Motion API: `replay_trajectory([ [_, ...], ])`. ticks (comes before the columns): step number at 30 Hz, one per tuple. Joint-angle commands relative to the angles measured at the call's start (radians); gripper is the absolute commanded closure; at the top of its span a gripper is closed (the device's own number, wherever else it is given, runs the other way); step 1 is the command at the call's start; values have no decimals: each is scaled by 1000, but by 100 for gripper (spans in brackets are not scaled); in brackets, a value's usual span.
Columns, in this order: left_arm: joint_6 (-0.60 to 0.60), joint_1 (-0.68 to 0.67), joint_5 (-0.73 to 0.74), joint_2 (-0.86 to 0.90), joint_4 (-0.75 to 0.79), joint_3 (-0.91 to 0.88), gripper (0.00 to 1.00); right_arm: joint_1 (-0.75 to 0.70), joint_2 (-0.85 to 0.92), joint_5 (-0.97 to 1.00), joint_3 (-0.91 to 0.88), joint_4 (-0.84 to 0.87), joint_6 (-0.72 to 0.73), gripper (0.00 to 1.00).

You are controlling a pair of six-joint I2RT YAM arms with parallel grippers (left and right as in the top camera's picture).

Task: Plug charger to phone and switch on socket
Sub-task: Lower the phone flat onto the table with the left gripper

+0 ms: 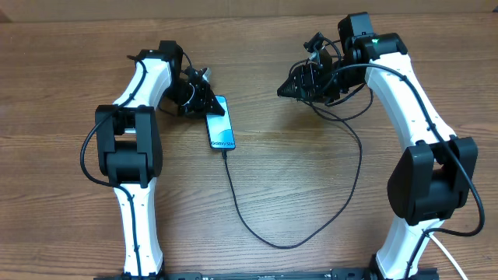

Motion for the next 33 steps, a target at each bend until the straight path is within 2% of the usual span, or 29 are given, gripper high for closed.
replay_trajectory([
  [1, -7, -8, -11, 6, -1, 20, 75, 3, -40, 18, 24, 3, 2, 34],
  [9, -9, -8, -11, 6, -2, 20, 65, 3, -40, 19, 24, 3, 2, 33],
  [12, -21, -8, -25, 6, -2, 20, 65, 3, -40, 34, 24, 2, 2, 33],
  [16, -101, -8, -114, 6, -6, 20, 65, 3, -40, 44, 24, -3, 2, 33],
  [27, -102, -8, -145, 6, -16, 21, 62, 3, -40, 55, 24, -3, 2, 33],
  [33, -153, -8, -222, 6, -32, 23, 64, 3, -40, 58, 24, -3, 2, 32],
])
